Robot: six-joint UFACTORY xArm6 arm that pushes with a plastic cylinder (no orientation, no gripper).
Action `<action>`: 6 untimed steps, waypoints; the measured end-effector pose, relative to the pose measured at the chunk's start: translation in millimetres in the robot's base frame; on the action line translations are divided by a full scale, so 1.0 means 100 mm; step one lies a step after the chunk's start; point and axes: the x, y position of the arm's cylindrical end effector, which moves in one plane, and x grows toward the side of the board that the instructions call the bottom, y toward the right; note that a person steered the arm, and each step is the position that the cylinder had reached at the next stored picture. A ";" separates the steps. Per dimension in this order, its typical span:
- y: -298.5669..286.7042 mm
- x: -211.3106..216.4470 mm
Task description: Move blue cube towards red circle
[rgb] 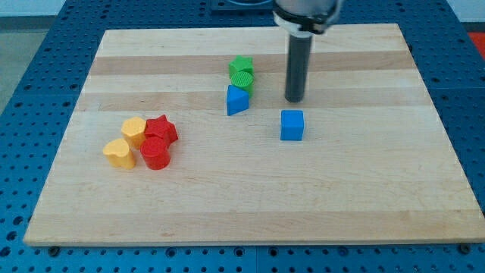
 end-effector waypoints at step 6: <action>-1.46 1.54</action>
